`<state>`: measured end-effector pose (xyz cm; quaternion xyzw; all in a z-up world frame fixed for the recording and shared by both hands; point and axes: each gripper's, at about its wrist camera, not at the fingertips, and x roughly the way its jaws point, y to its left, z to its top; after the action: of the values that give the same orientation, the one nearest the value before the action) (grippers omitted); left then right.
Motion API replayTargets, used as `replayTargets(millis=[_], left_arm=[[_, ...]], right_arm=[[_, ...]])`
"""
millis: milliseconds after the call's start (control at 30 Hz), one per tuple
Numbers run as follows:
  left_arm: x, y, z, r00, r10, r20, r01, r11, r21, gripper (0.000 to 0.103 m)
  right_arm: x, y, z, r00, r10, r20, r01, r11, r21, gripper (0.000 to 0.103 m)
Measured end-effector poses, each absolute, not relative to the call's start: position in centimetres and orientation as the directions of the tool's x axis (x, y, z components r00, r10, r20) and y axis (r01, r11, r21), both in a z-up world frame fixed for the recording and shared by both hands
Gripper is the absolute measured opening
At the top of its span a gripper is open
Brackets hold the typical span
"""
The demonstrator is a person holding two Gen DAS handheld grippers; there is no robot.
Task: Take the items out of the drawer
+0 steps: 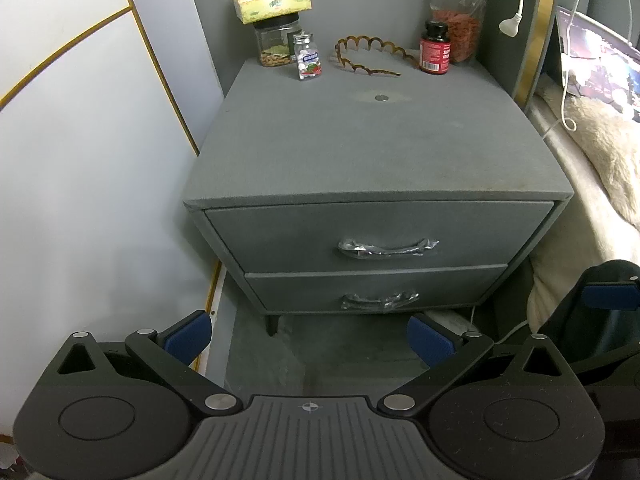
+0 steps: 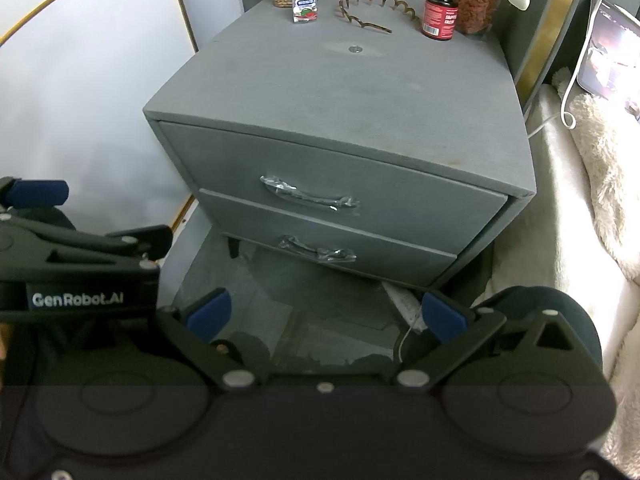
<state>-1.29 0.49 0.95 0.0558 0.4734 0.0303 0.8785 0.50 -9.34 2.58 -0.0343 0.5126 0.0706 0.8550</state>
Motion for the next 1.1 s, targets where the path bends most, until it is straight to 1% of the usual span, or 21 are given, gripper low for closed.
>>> replayTargets(millis=[1000, 1100], left_arm=[[-1.12, -0.11, 1.06, 0.553, 0.111, -0.826, -0.003, 0.991, 0.131, 0.103], [-1.12, 0.16, 1.13, 0.557, 0.101, -0.825, 0.024, 0.990, 0.138, 0.103]], right_arm=[[-0.24, -8.68, 2.91, 0.476, 0.091, -0.875, -0.165, 0.986, 0.013, 0.103], [-0.24, -8.62, 2.89, 0.475, 0.094, -0.875, -0.168, 0.986, 0.014, 0.103]])
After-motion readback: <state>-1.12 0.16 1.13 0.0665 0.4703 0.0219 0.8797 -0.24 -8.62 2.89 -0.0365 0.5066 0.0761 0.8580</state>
